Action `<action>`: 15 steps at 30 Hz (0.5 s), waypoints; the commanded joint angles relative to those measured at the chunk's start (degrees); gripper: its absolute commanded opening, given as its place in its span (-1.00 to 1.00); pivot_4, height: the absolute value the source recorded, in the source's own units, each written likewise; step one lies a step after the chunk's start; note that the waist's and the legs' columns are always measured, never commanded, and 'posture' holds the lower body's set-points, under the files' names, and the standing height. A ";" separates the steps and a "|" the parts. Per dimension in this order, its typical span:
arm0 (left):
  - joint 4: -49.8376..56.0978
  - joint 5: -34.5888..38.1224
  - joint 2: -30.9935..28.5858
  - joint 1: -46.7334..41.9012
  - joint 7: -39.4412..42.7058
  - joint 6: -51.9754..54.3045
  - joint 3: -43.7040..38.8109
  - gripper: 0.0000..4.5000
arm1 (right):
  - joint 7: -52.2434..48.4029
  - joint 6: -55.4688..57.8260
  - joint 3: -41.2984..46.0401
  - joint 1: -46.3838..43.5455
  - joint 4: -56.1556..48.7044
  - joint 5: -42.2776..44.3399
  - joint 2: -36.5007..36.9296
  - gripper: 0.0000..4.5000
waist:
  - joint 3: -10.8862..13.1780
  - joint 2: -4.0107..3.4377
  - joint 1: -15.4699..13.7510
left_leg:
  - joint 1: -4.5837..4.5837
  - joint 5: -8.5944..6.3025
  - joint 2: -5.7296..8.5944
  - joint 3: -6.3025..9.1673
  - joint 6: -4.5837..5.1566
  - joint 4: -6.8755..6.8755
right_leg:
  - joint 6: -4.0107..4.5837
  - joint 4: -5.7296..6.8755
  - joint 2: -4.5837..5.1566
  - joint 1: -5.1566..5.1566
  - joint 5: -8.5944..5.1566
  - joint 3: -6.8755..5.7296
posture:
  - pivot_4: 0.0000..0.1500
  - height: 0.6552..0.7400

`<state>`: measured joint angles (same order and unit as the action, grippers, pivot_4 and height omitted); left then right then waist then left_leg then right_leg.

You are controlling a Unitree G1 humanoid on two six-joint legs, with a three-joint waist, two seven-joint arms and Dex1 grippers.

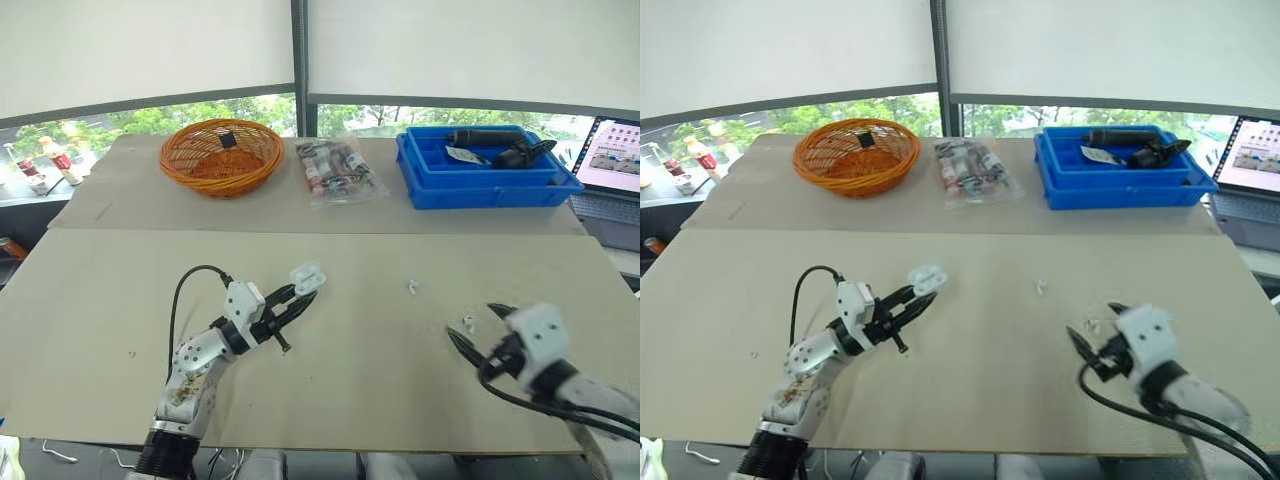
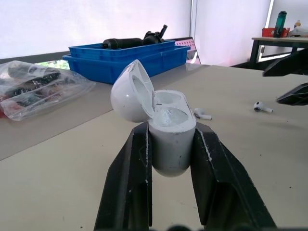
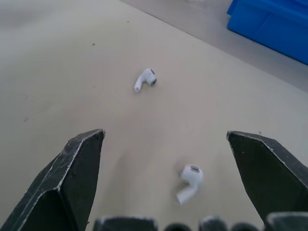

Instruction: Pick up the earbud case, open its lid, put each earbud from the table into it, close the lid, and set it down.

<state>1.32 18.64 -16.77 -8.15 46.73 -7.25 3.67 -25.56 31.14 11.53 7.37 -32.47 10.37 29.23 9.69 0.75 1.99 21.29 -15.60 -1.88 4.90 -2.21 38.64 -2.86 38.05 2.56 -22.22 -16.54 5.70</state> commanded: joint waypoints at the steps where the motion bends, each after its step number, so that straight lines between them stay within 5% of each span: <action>1: 0.93 -0.42 0.52 -0.77 0.19 -0.69 1.24 -0.74 | 6.96 7.78 -5.23 -8.89 1.09 -1.90 -4.42 1.00 | 0.00 -0.02 0.25 | 0.00 0.00 0.00 0.00 0.00 0.00 | 0.00 0.01 0.00 -0.01 0.00 0.01 | 1.00 0.44; 8: 0.13 -1.01 1.19 -1.83 0.04 -1.22 2.11 -0.74 | 16.62 12.08 -8.91 -21.14 12.65 -5.62 -13.14 1.00 | 0.00 -0.01 -0.17 | 0.17 0.00 0.03 0.04 0.00 -0.04 | 0.00 -0.05 0.05 -0.15 0.00 -0.06 | 1.00 0.44; 15: 0.47 -1.12 0.68 -1.59 0.68 -1.38 2.48 -0.74 | 21.01 12.62 -9.41 -22.07 17.36 -7.55 -17.58 1.00 | 0.00 -0.03 0.30 | 0.18 0.00 0.01 0.05 0.00 -0.05 | 0.00 0.00 0.04 -0.20 0.00 -0.07 | 1.00 0.44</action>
<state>0.42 17.80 -15.86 -9.37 46.95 -7.30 5.91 -5.57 43.11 1.70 -14.50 -14.36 3.17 11.97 9.69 0.72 2.29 21.46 -15.60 -1.88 4.94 -2.20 38.59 -2.86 38.05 2.59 -22.43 -16.54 5.64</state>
